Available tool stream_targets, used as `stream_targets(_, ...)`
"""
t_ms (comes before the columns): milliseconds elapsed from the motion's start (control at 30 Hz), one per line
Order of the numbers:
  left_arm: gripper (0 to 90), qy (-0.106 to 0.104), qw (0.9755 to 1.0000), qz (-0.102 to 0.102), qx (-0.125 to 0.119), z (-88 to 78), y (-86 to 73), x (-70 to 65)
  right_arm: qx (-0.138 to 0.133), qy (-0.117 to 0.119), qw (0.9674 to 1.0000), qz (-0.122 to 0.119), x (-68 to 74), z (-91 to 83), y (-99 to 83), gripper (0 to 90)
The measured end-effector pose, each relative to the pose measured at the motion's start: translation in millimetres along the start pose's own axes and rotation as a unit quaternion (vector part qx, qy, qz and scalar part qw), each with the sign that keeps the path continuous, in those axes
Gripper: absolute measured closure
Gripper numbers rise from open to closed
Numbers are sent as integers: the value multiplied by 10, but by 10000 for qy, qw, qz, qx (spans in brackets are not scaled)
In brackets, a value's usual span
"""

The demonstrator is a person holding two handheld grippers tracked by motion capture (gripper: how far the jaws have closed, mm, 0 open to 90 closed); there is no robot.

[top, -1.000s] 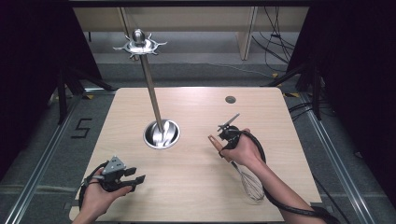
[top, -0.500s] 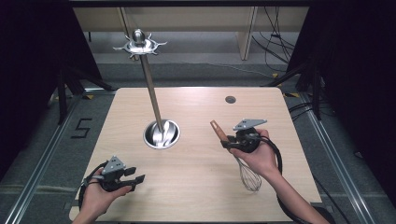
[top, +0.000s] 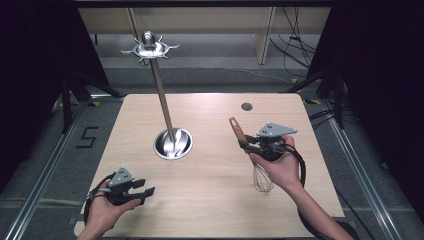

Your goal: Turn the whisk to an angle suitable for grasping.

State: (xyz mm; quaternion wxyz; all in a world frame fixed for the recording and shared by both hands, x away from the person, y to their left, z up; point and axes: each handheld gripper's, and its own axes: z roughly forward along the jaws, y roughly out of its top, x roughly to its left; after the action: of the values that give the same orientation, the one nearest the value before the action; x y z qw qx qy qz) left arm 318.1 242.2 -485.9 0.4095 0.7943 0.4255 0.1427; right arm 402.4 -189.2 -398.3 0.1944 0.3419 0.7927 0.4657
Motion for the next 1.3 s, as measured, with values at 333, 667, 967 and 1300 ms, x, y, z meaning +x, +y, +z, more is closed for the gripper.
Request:
stream_targets(333,483,0,10000,-50,-51,4,1,-6,-501,-70,9987,-100,0,-87,154,714)
stream_targets(667,483,2,10000,14,40,-5,16,2,-812,-45,9966,-144,36,-152,285,713)
stream_targets(967,483,5,10000,-14,52,29,49,-1,-1056,24,9943,-136,68,-129,421,713)
stream_targets(1300,483,4,9999,-92,-62,19,24,-12,-1211,75,9924,-193,91,-129,513,714)
